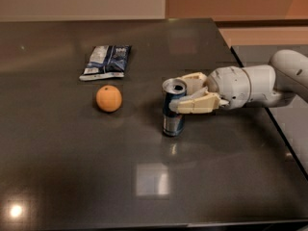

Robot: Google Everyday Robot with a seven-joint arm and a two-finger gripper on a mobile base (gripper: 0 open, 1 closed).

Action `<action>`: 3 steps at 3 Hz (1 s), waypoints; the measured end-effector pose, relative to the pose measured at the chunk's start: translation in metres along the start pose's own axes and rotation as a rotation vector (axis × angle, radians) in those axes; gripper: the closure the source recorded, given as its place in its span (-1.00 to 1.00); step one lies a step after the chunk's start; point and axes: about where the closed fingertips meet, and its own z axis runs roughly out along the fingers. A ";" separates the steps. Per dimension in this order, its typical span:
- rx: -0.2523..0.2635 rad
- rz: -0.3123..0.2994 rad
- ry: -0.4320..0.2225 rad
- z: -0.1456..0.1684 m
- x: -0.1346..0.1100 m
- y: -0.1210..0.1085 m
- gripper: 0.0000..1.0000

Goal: Place redbull can upright

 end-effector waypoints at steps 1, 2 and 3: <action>-0.002 -0.001 0.000 0.002 -0.001 0.000 -0.76; -0.004 -0.002 0.001 0.004 -0.002 -0.001 -1.00; -0.004 -0.003 0.001 0.004 -0.002 -0.001 -1.00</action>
Offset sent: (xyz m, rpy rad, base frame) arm -0.0001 0.0023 0.0008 -0.0002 -0.0013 0.0022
